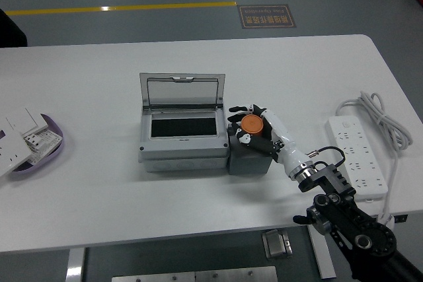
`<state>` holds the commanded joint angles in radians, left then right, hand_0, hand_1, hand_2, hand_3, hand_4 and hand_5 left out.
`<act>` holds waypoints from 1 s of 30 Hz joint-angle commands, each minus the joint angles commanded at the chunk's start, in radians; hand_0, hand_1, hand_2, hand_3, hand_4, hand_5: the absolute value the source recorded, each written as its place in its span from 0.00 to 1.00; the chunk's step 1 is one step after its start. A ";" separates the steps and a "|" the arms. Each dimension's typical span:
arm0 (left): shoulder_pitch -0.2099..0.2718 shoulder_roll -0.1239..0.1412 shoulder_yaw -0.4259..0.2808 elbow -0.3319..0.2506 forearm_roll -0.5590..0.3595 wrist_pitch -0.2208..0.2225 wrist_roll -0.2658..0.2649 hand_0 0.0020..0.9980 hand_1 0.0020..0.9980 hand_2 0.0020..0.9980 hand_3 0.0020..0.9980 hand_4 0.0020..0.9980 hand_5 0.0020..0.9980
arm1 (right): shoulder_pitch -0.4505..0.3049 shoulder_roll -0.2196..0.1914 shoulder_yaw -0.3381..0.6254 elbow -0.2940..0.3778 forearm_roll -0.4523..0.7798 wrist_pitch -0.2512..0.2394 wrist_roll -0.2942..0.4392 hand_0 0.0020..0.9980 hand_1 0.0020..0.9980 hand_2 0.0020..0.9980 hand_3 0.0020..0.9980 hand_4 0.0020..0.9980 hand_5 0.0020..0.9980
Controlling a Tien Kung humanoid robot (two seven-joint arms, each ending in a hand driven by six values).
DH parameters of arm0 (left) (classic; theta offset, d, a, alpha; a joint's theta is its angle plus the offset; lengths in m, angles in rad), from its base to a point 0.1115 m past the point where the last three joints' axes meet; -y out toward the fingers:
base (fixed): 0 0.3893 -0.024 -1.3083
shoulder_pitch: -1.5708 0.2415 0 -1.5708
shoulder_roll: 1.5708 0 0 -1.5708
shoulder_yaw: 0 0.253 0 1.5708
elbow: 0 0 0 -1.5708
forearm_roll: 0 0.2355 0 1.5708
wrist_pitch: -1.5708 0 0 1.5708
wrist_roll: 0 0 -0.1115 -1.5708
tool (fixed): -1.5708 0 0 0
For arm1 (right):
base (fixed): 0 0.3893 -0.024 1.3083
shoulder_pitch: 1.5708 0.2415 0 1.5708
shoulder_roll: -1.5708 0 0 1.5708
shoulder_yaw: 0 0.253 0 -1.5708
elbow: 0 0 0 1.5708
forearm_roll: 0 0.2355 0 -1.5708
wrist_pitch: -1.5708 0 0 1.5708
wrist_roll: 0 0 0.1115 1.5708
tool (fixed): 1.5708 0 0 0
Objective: Pick up the cylinder from the cube,place it in the box,flap close box
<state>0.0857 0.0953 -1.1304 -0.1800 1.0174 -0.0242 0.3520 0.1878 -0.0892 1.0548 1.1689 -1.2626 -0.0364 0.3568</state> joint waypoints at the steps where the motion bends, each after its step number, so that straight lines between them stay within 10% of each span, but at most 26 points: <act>1: 0.000 0.000 0.000 0.000 -0.001 0.000 0.000 0.63 0.63 0.61 0.65 0.72 0.24 | 0.000 0.000 0.000 0.000 0.001 -0.001 0.001 0.43 0.54 0.52 0.49 0.08 0.00; 18: 0.003 -0.003 0.002 0.000 -0.006 0.002 -0.006 0.63 0.63 0.61 0.65 0.72 0.24 | 0.022 -0.018 -0.049 0.127 -0.003 -0.076 0.029 0.31 0.36 0.34 0.26 0.00 0.00; 27: 0.005 -0.002 0.000 0.000 -0.001 0.002 -0.004 0.63 0.63 0.61 0.65 0.72 0.24 | 0.146 0.011 -0.176 0.232 -0.268 -0.099 -0.145 0.22 0.30 0.32 0.25 0.00 0.00; 28: 0.006 -0.001 0.001 0.000 -0.001 0.002 -0.004 0.63 0.63 0.61 0.65 0.72 0.24 | 0.161 0.015 -0.187 0.232 -0.304 -0.094 -0.168 0.03 0.19 0.31 0.24 0.00 0.00; 30: 0.007 -0.001 0.001 0.000 0.001 0.002 -0.002 0.63 0.63 0.61 0.65 0.72 0.24 | 0.191 0.024 -0.210 0.232 -0.381 -0.065 -0.221 0.03 0.19 0.31 0.24 0.00 0.00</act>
<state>0.0925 0.0945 -1.1297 -0.1800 1.0179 -0.0223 0.3502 0.3783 -0.0652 0.8453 1.4014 -1.6434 -0.1013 0.1360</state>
